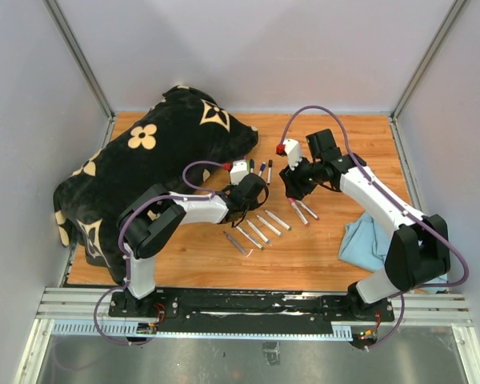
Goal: Open the pen caps
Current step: Place the pen cap at the center of the board, then pick up the pen from the center of the board.
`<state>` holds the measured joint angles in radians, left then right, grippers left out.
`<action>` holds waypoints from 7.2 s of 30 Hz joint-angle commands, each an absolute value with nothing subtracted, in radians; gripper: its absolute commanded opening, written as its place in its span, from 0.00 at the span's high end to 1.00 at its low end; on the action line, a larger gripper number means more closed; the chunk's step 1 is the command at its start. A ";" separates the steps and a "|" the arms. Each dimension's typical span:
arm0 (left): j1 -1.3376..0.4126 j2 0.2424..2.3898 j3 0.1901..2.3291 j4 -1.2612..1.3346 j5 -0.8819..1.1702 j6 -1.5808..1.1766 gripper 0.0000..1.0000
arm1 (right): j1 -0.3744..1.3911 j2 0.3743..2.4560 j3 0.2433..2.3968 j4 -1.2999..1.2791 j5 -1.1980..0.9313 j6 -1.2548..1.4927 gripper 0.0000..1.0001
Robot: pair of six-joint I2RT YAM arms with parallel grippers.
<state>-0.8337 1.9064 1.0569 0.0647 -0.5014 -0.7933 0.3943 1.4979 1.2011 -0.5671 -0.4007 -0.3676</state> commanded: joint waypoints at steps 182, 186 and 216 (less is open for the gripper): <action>-0.572 1.054 0.585 0.339 -0.055 -0.303 0.01 | 0.436 1.792 1.158 -0.607 -0.162 -0.405 0.75; -0.572 1.052 0.583 0.339 -0.055 -0.304 0.01 | 0.446 1.789 1.156 -0.609 -0.147 -0.414 0.82; -0.572 1.063 0.583 0.343 -0.052 -0.305 0.01 | 0.469 1.826 1.171 -0.646 -0.116 -0.454 0.75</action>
<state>-0.5789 1.0714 0.5941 0.3122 -0.0502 -0.3183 0.4450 1.7992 1.1522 -0.6308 -0.1375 -0.4519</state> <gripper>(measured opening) 0.993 0.247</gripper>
